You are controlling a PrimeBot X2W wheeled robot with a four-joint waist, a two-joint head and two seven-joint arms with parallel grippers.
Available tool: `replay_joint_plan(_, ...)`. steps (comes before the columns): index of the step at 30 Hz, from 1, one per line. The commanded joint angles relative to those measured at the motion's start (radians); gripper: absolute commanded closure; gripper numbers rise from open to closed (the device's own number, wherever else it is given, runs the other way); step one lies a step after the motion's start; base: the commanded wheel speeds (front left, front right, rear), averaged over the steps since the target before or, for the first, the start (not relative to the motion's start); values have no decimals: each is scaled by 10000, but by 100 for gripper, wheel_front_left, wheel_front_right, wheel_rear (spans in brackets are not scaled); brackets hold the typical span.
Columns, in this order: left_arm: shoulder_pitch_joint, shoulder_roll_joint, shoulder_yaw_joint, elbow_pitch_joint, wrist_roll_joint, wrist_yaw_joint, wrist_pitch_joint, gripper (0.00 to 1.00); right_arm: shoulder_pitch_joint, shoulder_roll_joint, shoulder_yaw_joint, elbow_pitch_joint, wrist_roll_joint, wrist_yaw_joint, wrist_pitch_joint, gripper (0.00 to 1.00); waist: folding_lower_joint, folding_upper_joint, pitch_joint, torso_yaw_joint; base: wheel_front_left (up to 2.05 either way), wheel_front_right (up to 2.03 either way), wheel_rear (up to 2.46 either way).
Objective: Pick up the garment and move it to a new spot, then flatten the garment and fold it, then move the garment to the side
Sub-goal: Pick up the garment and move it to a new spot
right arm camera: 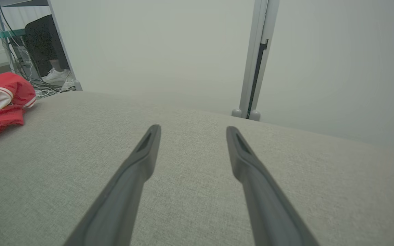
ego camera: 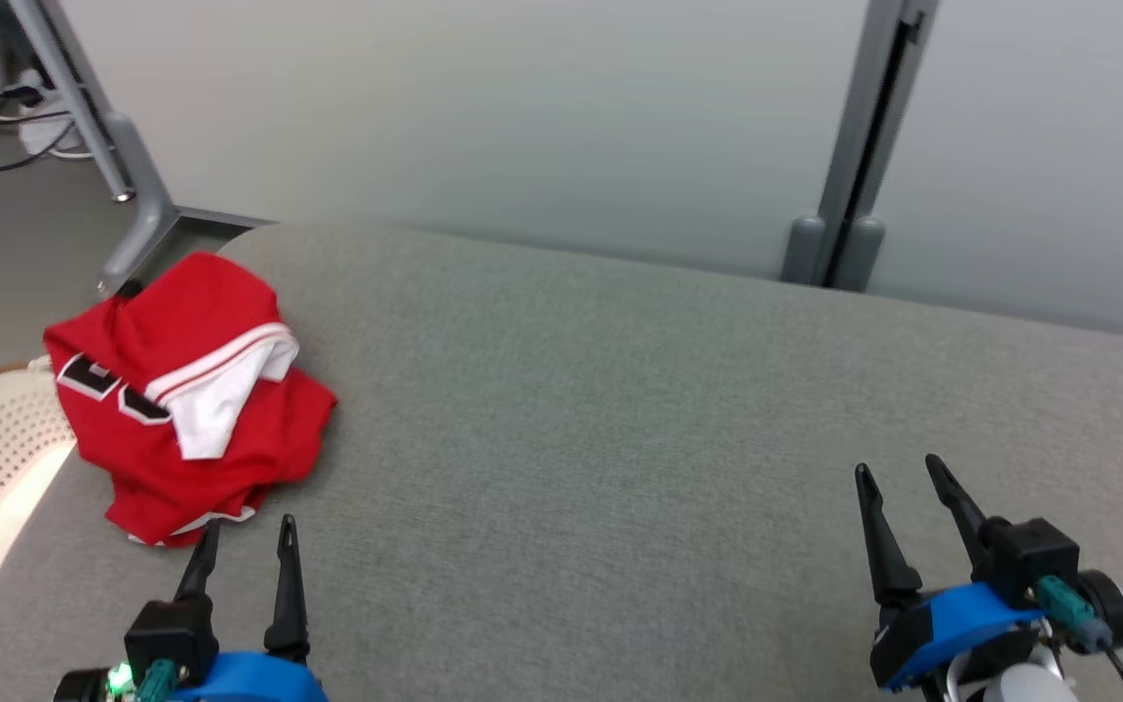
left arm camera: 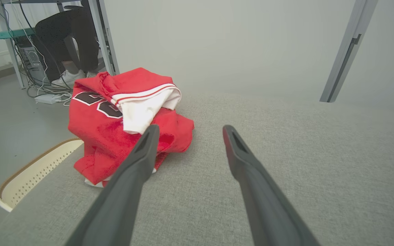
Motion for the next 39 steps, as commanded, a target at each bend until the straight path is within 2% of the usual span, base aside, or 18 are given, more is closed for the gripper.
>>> replay_joint_plan(1,23,15,52,-13,35,22,-29,0,61,12,44,45,93,1,-53,0,1,0,331,723,0,0,0)
replay_joint_plan(9,210,18,342,-17,-15,69,-27,0,35,20,410,134,186,1,-53,0,1,0,392,2174,0,0,0)
replay_joint_plan(15,273,-11,444,-83,-34,114,-27,0,-14,1,485,127,160,1,-53,0,1,0,521,2811,0,0,0)
replay_joint_plan(29,-113,-59,534,-76,-231,235,-27,0,-416,-372,864,237,230,1,-53,0,1,0,1000,2925,0,0,0)
replay_joint_plan(39,-1818,-23,1142,612,-619,174,-27,0,-821,-736,1223,-27,180,1,-53,0,1,0,1998,2141,0,0,0)
